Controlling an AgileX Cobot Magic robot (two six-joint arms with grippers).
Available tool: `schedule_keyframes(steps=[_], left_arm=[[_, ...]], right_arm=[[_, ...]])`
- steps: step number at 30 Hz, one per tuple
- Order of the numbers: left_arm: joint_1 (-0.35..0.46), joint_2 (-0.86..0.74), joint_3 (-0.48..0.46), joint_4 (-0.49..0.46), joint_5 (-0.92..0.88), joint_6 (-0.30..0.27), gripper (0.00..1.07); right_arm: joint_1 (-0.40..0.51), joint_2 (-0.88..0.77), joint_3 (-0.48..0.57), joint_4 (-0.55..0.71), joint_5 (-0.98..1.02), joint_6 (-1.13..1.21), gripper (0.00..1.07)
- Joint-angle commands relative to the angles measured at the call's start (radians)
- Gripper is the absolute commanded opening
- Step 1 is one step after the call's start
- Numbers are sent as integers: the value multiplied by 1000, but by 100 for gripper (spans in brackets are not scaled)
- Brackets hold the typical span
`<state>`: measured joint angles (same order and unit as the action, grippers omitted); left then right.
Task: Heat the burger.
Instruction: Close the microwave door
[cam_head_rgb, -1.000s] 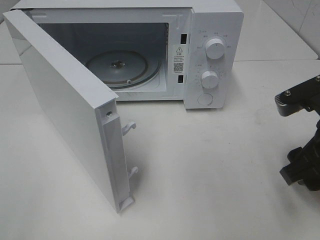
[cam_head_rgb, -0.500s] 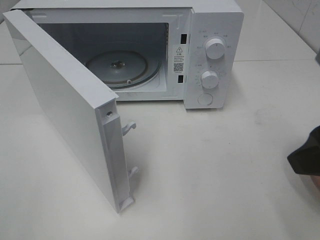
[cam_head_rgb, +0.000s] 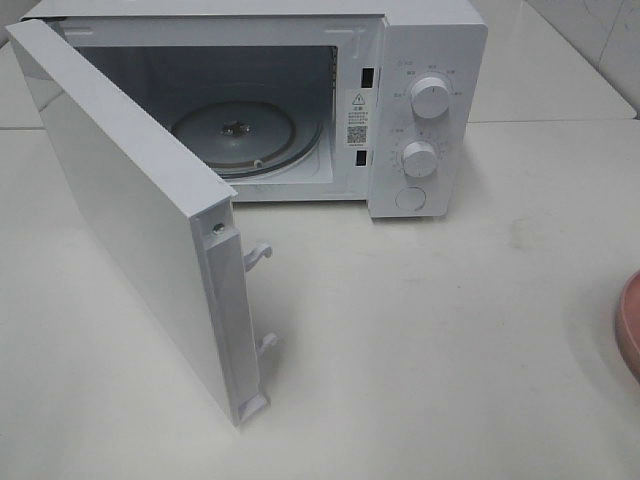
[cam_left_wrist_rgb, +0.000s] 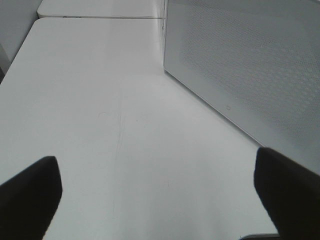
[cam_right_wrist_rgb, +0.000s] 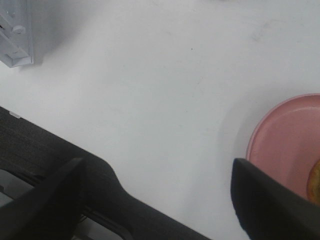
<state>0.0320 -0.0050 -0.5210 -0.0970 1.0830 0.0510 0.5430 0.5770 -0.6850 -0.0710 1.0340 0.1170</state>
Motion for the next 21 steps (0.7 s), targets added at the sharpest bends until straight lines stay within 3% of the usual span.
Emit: schedule_keyframes(steps=[1, 8, 10, 13, 18, 21], left_arm=[[3, -15, 1, -2, -11, -4, 99], [3, -15, 1, -2, -11, -4, 99], [3, -15, 1, -2, -11, -4, 99], [3, -15, 1, -2, -11, -4, 99], [3, -15, 1, -2, -11, -4, 99], [3, -15, 1, -2, -11, -4, 99]], right_arm=[[-4, -57, -2, -10, 31, -21, 76], [-9, -168, 81, -52, 31, -18, 76], [-71, -233, 130, -59, 18, -17, 76], [-95, -253, 141, -59, 12, -18, 76], [-238, -395, 188, -50, -39, -48, 76], [-257, -414, 188, -46, -39, -54, 76]])
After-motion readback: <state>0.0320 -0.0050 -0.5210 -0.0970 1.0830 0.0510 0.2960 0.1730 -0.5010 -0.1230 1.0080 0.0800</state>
